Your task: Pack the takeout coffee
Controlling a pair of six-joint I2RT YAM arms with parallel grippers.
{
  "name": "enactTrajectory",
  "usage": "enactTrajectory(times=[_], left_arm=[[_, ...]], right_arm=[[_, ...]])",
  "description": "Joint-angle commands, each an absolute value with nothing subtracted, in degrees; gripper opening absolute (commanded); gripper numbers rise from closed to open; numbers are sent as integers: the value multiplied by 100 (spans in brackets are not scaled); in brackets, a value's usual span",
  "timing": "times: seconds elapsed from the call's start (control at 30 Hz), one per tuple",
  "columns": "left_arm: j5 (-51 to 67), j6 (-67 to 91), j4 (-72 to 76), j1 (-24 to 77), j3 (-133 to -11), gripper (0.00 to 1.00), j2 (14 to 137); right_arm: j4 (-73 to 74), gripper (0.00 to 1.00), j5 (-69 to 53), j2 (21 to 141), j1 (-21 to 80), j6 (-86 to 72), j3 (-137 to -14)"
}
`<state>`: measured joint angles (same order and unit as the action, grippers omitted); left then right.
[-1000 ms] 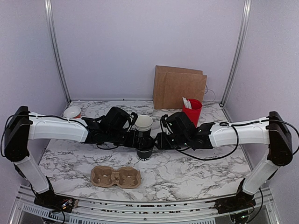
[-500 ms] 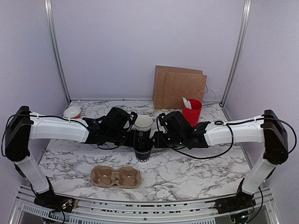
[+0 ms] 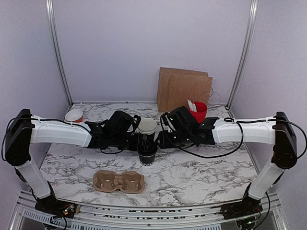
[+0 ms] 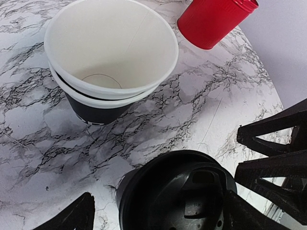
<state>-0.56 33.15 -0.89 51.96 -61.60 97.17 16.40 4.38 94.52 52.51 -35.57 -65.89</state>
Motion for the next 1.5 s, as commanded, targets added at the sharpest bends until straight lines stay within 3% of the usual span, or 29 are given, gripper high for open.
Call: enactTrajectory(times=[0.0, 1.0, 1.47], left_arm=[[-223, 3278, -444, 5203, -5959, 93, 9932], [-211, 3262, -439, 5203, -5984, 93, 9970], [-471, 3119, -659, 5186, -6107, 93, 9627]], right_arm=[[1868, 43, 378, 9290, 5238, -3471, -6784], [1493, 43, 104, 9537, 5405, -3920, -5856], [1961, 42, 418, 10083, 5407, -3278, -6762]])
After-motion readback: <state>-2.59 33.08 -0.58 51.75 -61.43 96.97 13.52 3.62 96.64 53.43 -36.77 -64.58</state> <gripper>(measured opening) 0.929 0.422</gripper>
